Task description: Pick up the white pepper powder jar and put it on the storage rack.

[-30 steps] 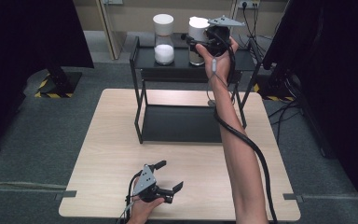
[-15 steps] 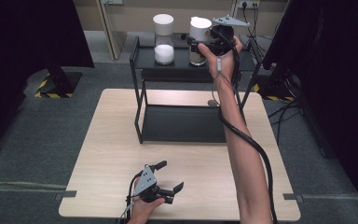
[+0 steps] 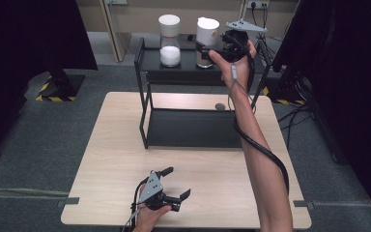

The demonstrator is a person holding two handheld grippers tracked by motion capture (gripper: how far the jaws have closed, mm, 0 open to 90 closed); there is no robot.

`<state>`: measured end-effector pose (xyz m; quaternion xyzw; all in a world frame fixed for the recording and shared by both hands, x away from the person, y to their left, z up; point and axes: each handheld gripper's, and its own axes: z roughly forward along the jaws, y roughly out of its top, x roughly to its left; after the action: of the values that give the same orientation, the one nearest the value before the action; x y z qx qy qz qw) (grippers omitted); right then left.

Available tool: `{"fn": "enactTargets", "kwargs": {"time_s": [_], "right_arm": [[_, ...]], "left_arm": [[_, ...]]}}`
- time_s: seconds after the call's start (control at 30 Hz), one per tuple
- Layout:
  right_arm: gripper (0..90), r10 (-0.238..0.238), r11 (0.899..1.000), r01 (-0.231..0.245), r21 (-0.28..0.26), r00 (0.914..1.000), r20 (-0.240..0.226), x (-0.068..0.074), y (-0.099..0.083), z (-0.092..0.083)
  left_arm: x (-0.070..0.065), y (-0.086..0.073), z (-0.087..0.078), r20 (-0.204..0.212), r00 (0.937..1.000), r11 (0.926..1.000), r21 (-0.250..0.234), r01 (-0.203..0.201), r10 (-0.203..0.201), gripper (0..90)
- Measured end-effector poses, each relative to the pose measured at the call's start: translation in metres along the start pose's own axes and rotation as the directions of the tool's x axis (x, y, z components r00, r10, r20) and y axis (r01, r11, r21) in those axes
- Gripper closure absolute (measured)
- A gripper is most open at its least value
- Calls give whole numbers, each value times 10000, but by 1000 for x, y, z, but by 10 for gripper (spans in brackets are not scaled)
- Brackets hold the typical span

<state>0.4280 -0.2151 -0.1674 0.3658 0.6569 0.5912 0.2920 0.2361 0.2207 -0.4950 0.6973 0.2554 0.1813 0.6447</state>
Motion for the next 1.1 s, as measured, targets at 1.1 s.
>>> {"fn": "enactTargets", "kwargs": {"time_s": [1.1], "right_arm": [[4,-314,9944,121,-1047,9822,-1851,0,-57,-70]], "left_arm": [[0,0,0,-23,10000,10000,39,-33,33,4]]}}
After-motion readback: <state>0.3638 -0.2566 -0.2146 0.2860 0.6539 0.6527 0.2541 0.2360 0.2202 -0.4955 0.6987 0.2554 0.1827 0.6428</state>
